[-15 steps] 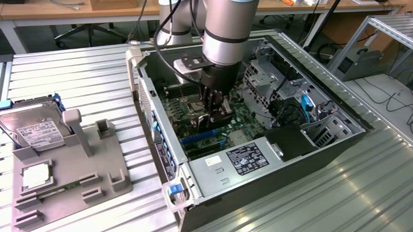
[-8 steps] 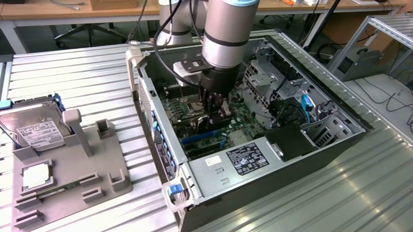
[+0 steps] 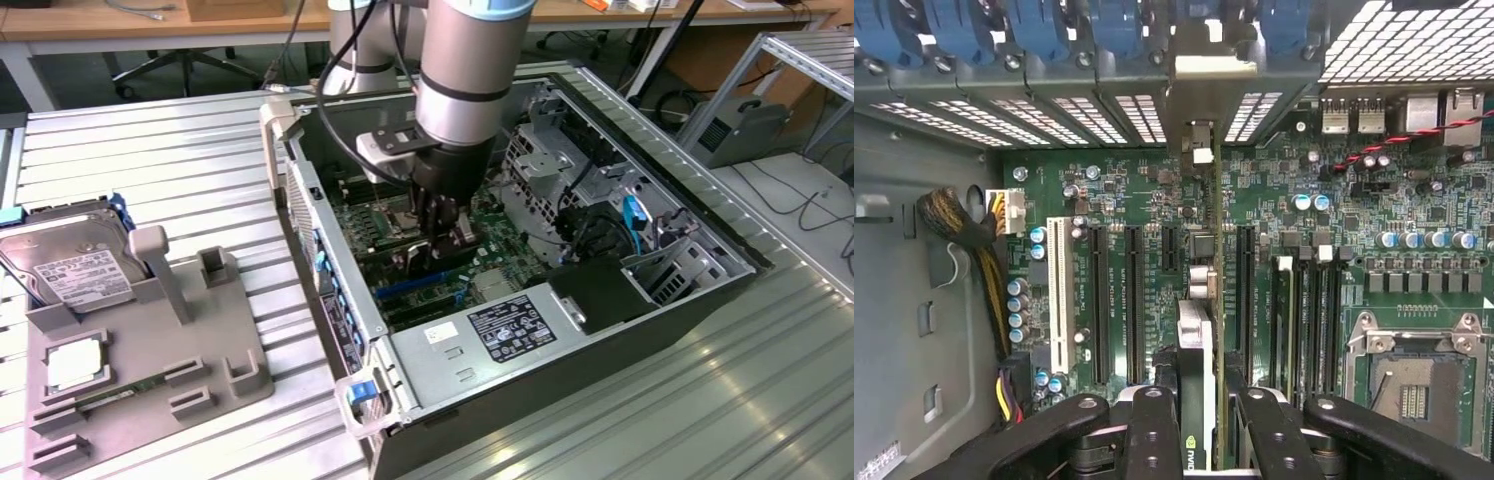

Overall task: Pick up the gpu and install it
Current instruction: 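Insert the gpu into the slot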

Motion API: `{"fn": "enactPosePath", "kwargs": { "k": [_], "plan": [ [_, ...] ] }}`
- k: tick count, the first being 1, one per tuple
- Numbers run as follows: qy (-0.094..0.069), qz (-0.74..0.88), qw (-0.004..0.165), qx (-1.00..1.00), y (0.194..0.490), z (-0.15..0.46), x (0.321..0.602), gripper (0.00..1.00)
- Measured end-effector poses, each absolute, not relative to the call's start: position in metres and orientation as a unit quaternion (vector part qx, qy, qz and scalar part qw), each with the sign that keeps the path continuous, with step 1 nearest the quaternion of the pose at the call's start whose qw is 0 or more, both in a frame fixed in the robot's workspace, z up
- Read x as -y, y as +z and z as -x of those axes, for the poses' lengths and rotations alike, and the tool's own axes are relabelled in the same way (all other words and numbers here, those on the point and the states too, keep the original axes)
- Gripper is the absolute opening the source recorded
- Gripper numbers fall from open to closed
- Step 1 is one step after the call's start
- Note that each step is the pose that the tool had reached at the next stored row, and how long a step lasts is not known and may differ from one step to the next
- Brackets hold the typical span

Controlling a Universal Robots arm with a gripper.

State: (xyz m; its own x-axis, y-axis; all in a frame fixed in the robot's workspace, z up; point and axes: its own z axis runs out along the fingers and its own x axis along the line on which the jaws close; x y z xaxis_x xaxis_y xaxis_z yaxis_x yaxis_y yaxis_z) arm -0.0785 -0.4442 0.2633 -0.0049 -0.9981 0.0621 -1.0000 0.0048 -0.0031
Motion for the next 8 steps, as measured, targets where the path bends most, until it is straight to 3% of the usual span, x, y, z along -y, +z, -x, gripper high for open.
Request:
{"fn": "enactPosePath", "kwargs": {
  "k": [8],
  "plan": [
    [0.023, -0.705, 0.021, 0.709, 0.2627, 0.0790, 0.4442, 0.27]
  ]
}}
